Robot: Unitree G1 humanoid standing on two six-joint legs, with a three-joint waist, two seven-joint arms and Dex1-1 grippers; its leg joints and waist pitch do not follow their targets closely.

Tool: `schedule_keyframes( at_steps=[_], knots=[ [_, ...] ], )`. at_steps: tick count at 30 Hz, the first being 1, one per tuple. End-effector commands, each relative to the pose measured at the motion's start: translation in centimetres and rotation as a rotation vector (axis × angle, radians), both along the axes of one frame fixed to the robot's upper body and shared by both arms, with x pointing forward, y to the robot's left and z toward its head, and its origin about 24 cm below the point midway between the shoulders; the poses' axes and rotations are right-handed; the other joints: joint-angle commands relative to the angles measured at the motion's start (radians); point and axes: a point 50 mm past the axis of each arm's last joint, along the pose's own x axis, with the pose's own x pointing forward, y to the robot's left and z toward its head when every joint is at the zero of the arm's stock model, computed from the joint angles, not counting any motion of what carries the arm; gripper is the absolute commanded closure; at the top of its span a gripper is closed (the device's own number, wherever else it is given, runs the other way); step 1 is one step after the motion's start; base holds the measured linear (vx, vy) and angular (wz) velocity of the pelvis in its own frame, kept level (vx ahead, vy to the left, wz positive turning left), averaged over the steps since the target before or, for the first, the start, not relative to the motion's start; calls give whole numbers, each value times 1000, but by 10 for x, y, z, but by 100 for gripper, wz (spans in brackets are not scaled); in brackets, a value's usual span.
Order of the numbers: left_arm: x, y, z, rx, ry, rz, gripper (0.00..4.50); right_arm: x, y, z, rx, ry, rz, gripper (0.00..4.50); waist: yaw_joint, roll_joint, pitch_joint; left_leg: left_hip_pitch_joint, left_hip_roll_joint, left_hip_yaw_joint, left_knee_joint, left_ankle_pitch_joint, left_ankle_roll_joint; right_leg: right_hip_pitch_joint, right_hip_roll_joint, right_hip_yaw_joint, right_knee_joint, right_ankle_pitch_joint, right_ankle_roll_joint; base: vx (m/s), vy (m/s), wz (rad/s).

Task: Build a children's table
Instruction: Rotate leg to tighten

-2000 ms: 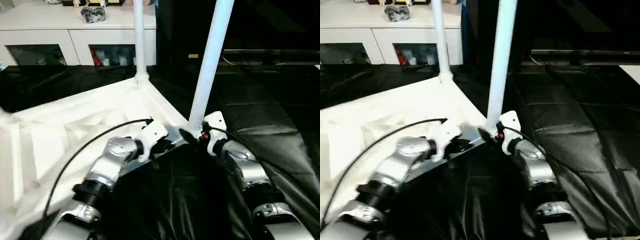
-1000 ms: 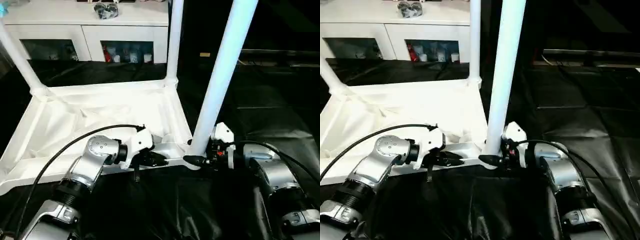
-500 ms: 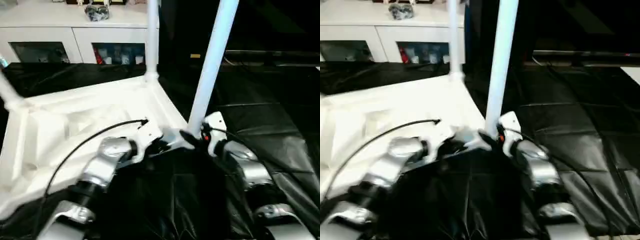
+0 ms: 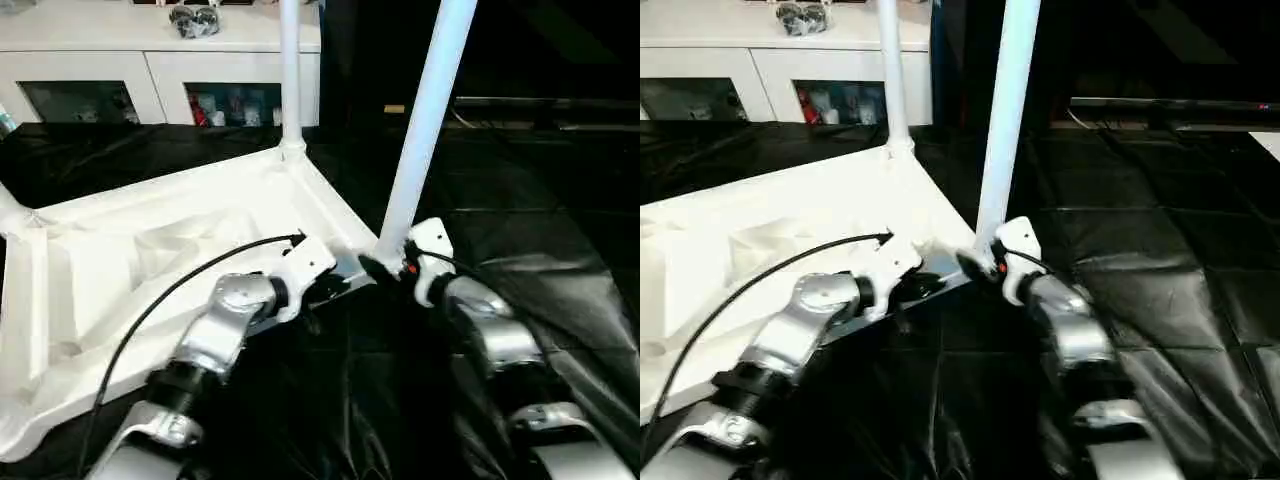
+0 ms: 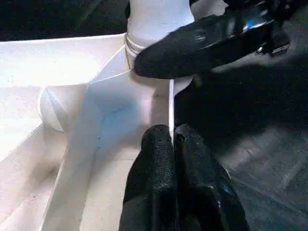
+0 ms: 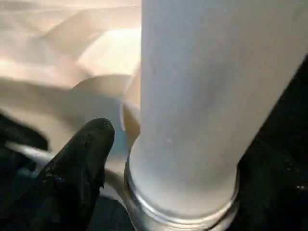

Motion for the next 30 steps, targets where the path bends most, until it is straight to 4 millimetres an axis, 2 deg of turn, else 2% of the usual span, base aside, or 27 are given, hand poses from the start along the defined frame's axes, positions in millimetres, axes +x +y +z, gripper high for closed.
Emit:
schedule_keyframes(
  at_steps=[1, 2, 3, 4, 5, 7, 8, 14, 15, 19, 21, 22, 25, 30],
  knots=[
    [-5, -24, 22, -99, -89, -133, 450, -13, 32, -4, 8, 17, 227, 66, 3, -12, -62, 29, 59, -35, -66, -169, 91, 40, -56, 33, -66, -65, -254, 0, 0, 0],
    [-8, -18, 21, -94, -72, -171, 450, -18, 26, -4, 7, 37, 308, 66, 6, -12, -61, 31, 60, -34, -66, -174, 90, 40, -55, 32, -67, -73, -255, 0, 0, 0],
    [-8, -17, 21, -94, -72, -172, 450, -19, 26, -4, 7, 38, 311, 66, 10, -11, -61, 31, 62, -35, -66, -176, 90, 41, -56, 32, -66, -75, -252, 0, 0, 0],
    [-9, -13, 19, -85, -63, -197, 450, -23, 22, -3, 8, 46, 370, 66, 12, 2, -61, 31, 63, -35, -68, -178, 85, 39, -54, 32, -64, -73, -252, 0, 0, 0],
    [-10, -11, 18, -78, -58, -209, 450, -25, 21, -3, 8, 52, 401, 66, 11, -2, -62, 33, 63, -33, -68, -185, 81, 38, -50, 31, -64, -68, -254, 0, 0, 0],
    [-12, -3, 16, -65, -35, -245, 450, -33, 15, -3, 5, 71, 489, 66, 15, -3, -61, 34, 64, -34, -68, -191, 79, 39, -49, 30, -64, -67, -255, 0, 0, 0],
    [-12, -1, 16, -65, -24, -258, 450, -35, 13, -2, 3, 75, 514, 66, 15, -6, -59, 33, 64, -33, -70, -208, 75, 38, -50, 30, -65, -84, -255, 0, 0, 0],
    [-12, 10, 17, -44, 1, -294, 450, -44, 6, -3, -8, 121, 604, 66, 16, -4, -60, 33, 64, -34, -71, -217, 61, 37, -53, 32, -66, -105, -257, 0, 0, 0],
    [-11, 13, 18, -38, 4, -301, 450, -46, 4, -3, -8, 138, 622, 80, 16, -8, -60, 34, 64, -34, -71, -215, 63, 37, -52, 32, -66, -101, -257, 0, 0, 0],
    [-10, 18, 19, -34, 10, -312, 450, -49, 3, -3, -7, 149, 648, 101, 16, -10, -60, 32, 63, -33, -70, -198, 69, 36, -54, 31, -64, -102, -261, 0, 0, 0],
    [-9, 18, 19, -34, 12, -313, 450, -50, 3, -3, -12, 151, 654, 127, 19, -12, -60, 33, 64, -33, -69, -197, 69, 36, -56, 32, -65, -115, -256, 0, 0, 0],
    [-9, 18, 19, -34, 12, -312, 450, -50, 3, -3, -10, 152, 654, 135, 18, -20, -60, 32, 64, -32, -69, -194, 70, 36, -55, 32, -65, -116, -255, 0, 0, 0],
    [-10, 17, 20, -41, 13, -311, 450, -50, 4, -3, 0, 162, 657, 159, 21, -13, -59, 33, 64, -33, -69, -190, 69, 35, -56, 33, -66, -130, -252, 0, 0, 0],
    [-13, 13, 16, -58, 16, -297, 450, -50, 6, -4, 15, 163, 638, 179, 23, -18, -60, 33, 64, -33, -69, -184, 69, 35, -56, 33, -64, -128, -249, 0, 0, 0]
  ],
)
